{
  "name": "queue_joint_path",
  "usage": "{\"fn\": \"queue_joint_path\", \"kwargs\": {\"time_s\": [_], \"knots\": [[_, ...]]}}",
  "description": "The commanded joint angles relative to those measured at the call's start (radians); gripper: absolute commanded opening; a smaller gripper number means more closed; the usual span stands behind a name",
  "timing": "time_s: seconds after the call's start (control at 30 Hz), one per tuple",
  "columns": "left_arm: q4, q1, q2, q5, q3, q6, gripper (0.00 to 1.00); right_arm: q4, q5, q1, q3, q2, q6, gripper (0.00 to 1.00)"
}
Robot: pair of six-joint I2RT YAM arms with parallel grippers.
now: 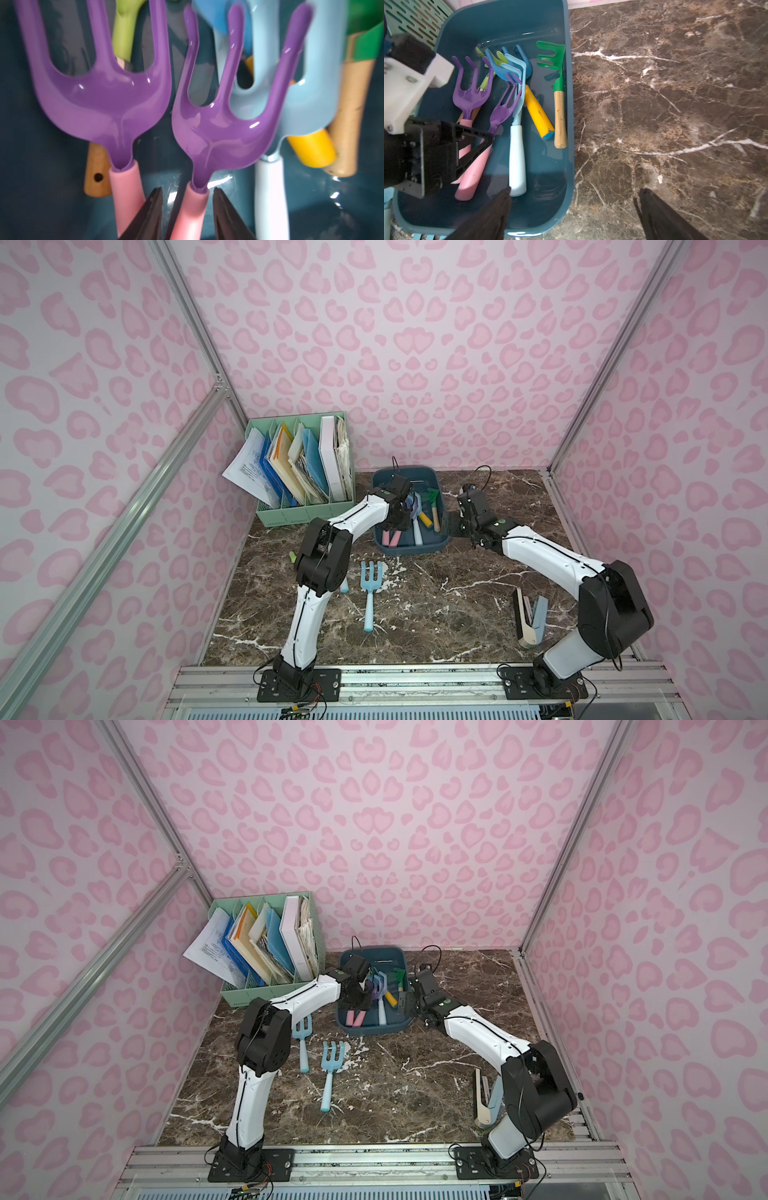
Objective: Take the hand rake out of the storage box
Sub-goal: Pick up the rake from the storage box.
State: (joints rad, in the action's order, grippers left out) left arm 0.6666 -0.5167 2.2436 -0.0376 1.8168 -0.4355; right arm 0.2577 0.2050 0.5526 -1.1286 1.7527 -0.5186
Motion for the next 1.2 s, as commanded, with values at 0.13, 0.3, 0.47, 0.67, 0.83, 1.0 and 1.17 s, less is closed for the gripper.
{"fn": "queue_joint_path", "kwargs": {"time_s": [0.13, 0.3, 0.47, 0.67, 0.83, 1.0, 1.17], "knots": [[0.021, 0.0, 0.011, 0.021, -0.003, 0.001, 0.39, -0.041, -0.009, -0.013, 0.004, 0.021, 0.011, 0.98], [0.042, 0.0, 0.055, 0.031, 0.026, -0.002, 0.39, -0.042, -0.015, -0.013, 0.002, 0.034, 0.01, 0.99], [0.041, -0.007, 0.059, 0.012, 0.022, -0.023, 0.31, -0.043, -0.015, -0.014, 0.003, 0.032, 0.01, 0.99], [0.123, -0.039, -0.034, -0.123, 0.055, -0.041, 0.12, -0.041, -0.013, -0.014, 0.007, 0.024, 0.009, 0.99], [0.196, -0.083, -0.106, -0.244, 0.084, -0.048, 0.13, -0.044, -0.013, -0.013, 0.018, 0.012, 0.007, 0.99], [0.25, -0.117, -0.191, -0.326, 0.043, -0.105, 0.12, -0.046, -0.013, -0.014, 0.04, -0.018, 0.006, 0.99], [0.235, -0.196, -0.391, -0.384, -0.15, -0.237, 0.12, -0.053, -0.009, -0.014, 0.079, -0.073, 0.002, 0.99]]}}
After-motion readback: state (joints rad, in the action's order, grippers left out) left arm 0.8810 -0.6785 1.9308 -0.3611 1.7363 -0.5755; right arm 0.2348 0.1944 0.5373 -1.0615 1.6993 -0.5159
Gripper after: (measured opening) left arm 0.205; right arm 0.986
